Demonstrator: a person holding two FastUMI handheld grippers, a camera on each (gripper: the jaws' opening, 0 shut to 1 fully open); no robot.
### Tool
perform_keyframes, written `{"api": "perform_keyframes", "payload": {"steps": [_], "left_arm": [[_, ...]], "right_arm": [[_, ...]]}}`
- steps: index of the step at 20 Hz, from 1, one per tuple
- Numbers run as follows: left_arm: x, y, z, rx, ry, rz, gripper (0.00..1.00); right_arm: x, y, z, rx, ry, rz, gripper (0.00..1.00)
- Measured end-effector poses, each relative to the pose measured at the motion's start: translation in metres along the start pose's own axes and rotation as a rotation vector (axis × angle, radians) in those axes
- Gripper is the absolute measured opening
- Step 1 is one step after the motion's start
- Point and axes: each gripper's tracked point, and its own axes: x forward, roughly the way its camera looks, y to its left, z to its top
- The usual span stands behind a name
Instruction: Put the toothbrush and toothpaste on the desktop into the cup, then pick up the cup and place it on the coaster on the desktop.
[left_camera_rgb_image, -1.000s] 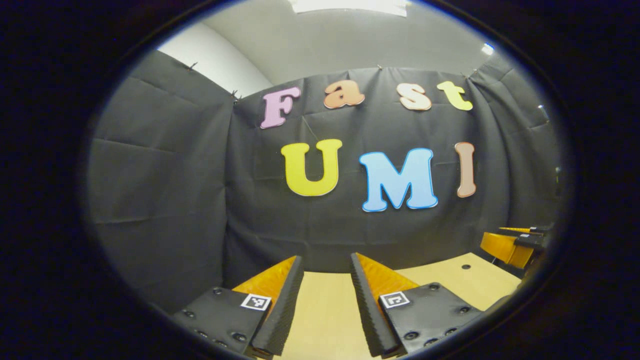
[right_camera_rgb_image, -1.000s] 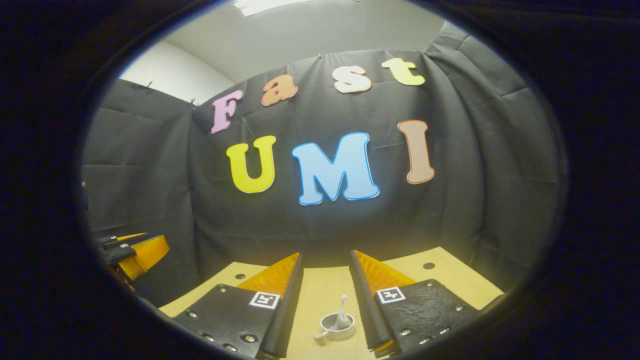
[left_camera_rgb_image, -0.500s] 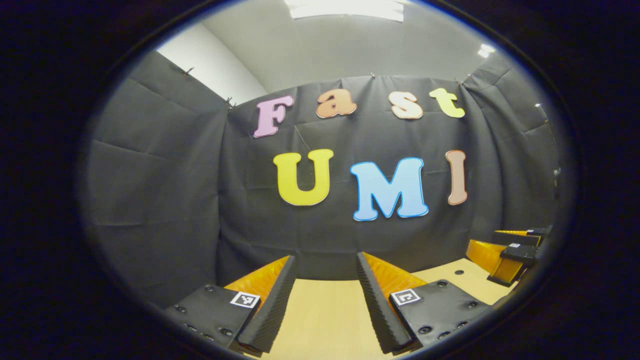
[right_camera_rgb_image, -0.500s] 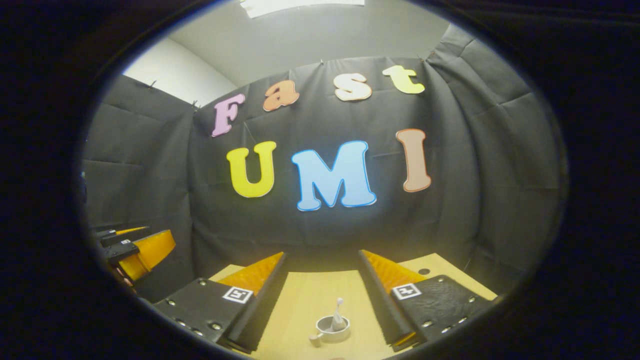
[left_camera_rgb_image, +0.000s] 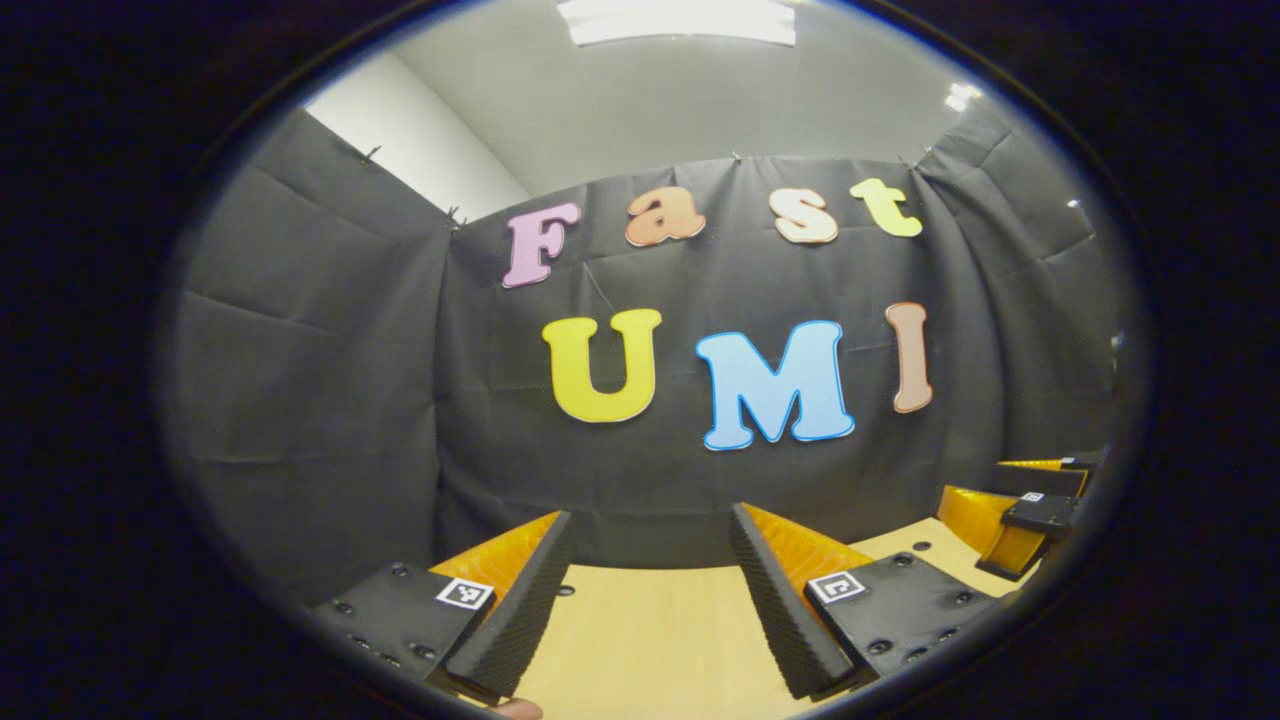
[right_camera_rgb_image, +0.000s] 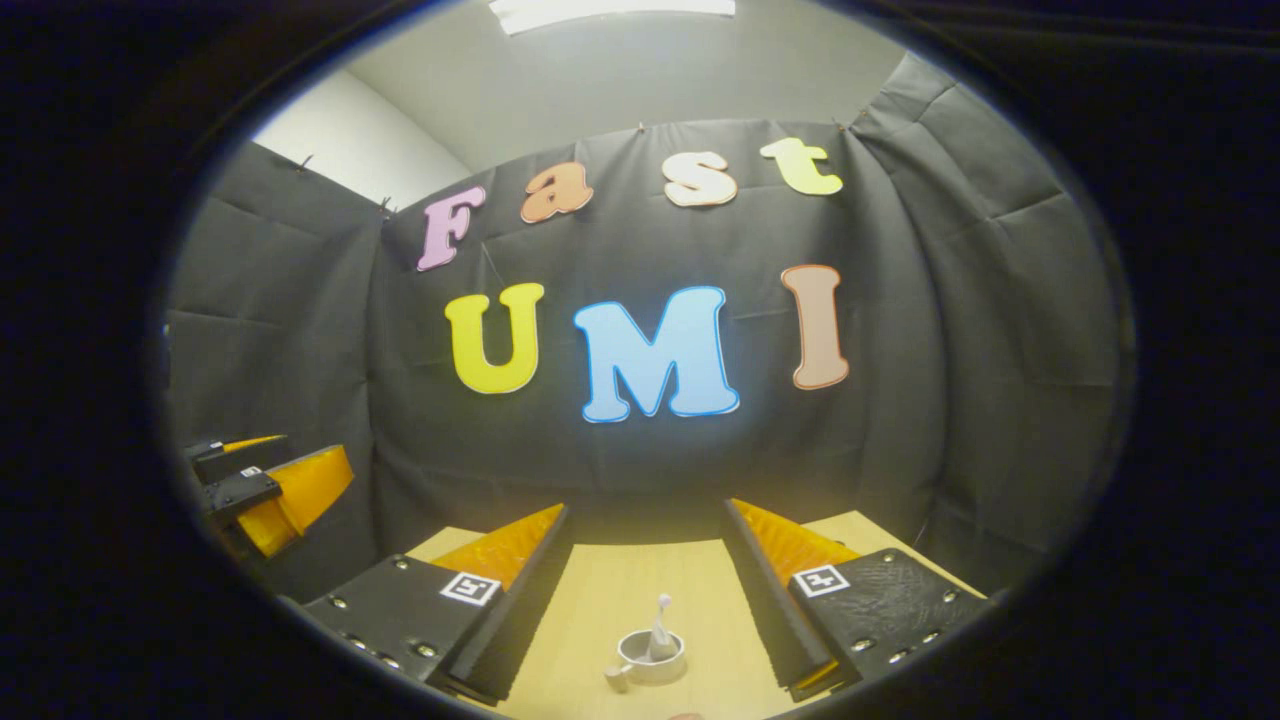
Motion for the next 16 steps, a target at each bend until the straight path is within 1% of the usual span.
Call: {"api": "perform_keyframes", "payload": {"steps": [6, 16], "left_arm": [[0.005, -0.008, -0.003, 0.003, 0.010, -0.023, 1.00], [0.018, -0.004, -0.004, 0.005, 0.020, -0.035, 1.00]], "right_arm": [[-0.001, -0.004, -0.003, 0.004, 0.013, -0.005, 0.90], [0.001, -0.004, 0.000, 0.000, 0.017, -0.011, 0.90]]}}
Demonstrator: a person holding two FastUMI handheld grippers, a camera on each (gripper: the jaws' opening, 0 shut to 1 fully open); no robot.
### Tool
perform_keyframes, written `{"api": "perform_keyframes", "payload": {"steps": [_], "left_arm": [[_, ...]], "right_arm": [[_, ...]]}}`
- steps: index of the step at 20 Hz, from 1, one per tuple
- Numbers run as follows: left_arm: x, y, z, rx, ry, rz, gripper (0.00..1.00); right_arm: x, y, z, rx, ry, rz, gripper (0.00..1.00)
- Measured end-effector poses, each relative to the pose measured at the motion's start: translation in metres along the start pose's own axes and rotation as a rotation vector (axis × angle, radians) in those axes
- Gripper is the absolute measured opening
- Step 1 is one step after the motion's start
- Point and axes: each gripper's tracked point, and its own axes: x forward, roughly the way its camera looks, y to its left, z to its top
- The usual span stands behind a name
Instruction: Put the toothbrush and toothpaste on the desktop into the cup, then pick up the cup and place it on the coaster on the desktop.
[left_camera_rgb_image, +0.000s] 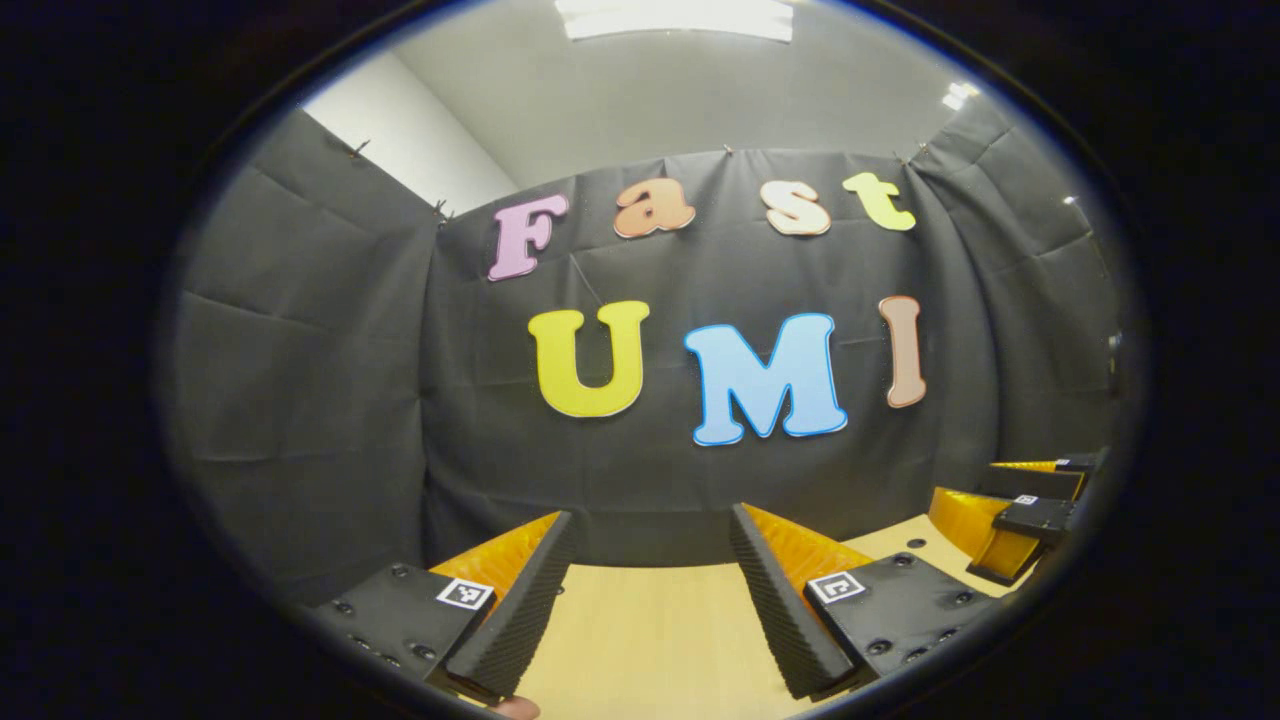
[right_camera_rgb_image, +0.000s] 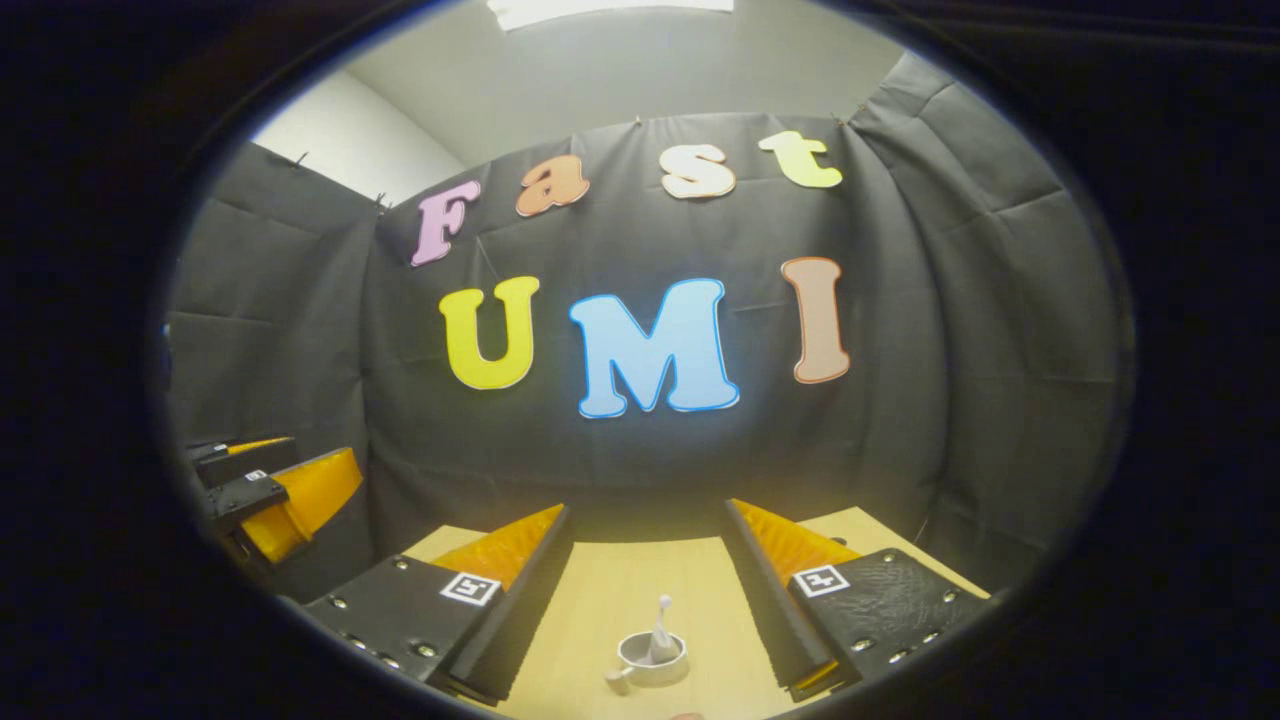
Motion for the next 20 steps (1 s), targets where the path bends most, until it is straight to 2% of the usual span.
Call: {"api": "perform_keyframes", "payload": {"steps": [8, 20], "left_arm": [[0.003, 0.011, 0.001, -0.009, -0.005, -0.012, 1.00], [-0.002, 0.020, -0.002, 0.001, 0.003, -0.008, 1.00]], "right_arm": [[0.000, 0.010, 0.002, -0.020, -0.003, -0.023, 0.90], [-0.002, 0.020, 0.001, -0.023, -0.001, -0.019, 0.92]]}}
